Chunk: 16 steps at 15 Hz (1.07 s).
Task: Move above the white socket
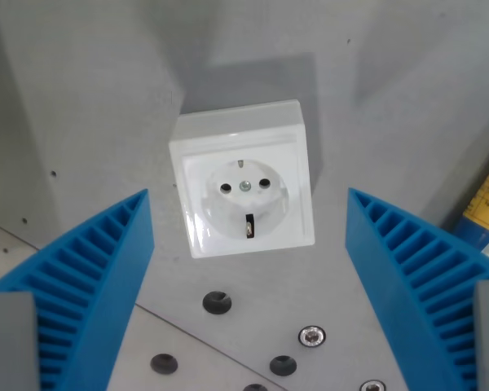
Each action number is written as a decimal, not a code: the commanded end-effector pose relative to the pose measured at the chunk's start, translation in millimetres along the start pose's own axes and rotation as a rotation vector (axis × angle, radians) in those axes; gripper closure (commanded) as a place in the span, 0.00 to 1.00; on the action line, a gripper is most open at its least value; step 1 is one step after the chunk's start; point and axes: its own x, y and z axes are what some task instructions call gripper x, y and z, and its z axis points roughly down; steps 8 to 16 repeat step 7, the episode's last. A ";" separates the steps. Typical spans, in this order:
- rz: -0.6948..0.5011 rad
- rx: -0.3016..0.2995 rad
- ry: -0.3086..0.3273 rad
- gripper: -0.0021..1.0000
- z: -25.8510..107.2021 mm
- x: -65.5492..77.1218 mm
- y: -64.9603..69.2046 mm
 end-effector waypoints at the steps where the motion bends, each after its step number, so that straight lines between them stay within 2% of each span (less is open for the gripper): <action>1: -0.100 -0.022 0.145 0.00 7.3 -10.8 -0.1; 7: -0.084 -0.030 0.154 0.00 9.9 -16.1 -1.0; 16: -0.084 -0.030 0.154 0.00 9.9 -16.1 -1.0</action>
